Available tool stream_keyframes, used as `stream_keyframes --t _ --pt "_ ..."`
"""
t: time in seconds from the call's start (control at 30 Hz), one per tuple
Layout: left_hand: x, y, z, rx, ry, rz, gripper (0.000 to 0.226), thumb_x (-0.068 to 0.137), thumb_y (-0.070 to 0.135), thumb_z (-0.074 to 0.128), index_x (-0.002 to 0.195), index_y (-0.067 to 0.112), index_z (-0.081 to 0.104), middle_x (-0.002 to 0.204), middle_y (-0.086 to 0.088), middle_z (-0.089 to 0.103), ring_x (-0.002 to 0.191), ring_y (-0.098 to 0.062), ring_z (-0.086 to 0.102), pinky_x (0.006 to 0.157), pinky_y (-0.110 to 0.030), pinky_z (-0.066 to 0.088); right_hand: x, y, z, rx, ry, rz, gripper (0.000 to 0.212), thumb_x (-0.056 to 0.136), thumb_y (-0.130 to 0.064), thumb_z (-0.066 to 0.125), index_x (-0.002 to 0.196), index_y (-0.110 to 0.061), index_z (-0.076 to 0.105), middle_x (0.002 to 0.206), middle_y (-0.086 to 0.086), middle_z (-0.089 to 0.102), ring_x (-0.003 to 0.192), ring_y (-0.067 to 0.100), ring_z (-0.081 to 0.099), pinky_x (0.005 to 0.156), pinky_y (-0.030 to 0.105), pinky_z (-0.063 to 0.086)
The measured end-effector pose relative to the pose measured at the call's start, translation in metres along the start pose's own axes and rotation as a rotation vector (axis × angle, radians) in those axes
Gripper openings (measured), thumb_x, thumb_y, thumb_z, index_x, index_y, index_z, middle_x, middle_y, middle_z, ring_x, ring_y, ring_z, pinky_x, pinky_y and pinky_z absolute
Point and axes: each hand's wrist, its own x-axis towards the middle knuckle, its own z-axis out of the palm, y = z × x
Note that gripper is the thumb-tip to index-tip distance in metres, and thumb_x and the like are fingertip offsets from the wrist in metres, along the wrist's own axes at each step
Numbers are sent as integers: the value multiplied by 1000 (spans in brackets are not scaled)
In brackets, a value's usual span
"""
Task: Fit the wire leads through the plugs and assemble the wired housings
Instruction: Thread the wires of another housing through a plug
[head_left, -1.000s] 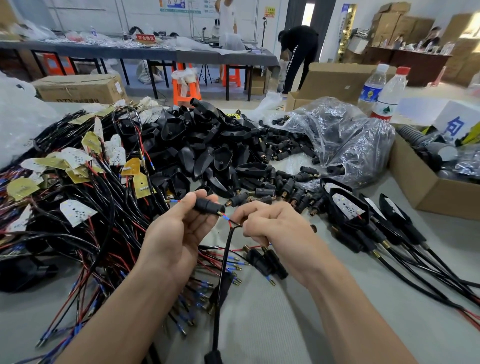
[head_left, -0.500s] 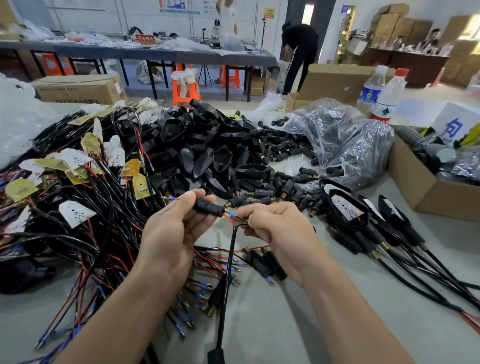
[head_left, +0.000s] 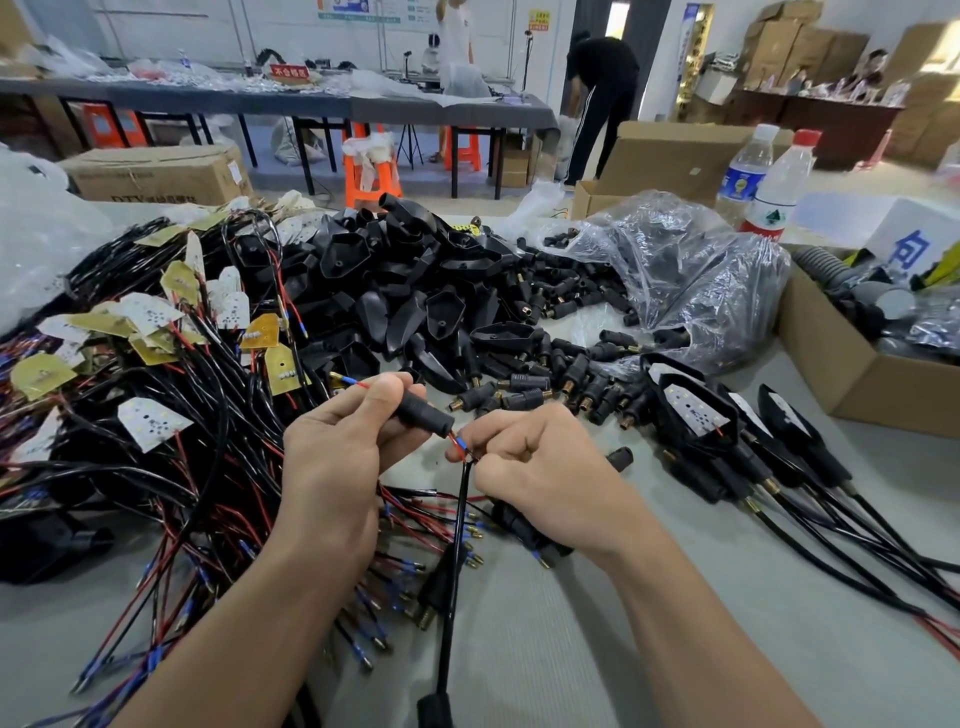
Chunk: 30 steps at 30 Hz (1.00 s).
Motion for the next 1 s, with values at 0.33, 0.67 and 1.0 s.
stream_keyframes --t 0.33,0.67,1.0 --pt "5 -2 -4 58 5 -4 27 97 18 67 76 20 84 92 -13 79 86 -19 78 68 -21 60 1 3 -8 -99 171 8 13 78 -24 73 67 -23 78 94 -23 75 83 -3 67 69 13 46" --pt "4 -4 -4 47 20 3 25 95 20 68 75 20 84 90 -12 79 87 -18 78 69 -20 60 3 2 3 -69 257 99 18 87 -21 74 69 -17 75 51 -12 49 47 3 38 47 13 31" --pt "-1 -1 -1 -6 37 4 31 97 17 65 71 18 83 84 -13 77 82 -18 78 68 -20 60 7 -1 18 192 420 162 27 81 -42 67 80 -17 77 72 14 67 62 9 55 65 44 54"
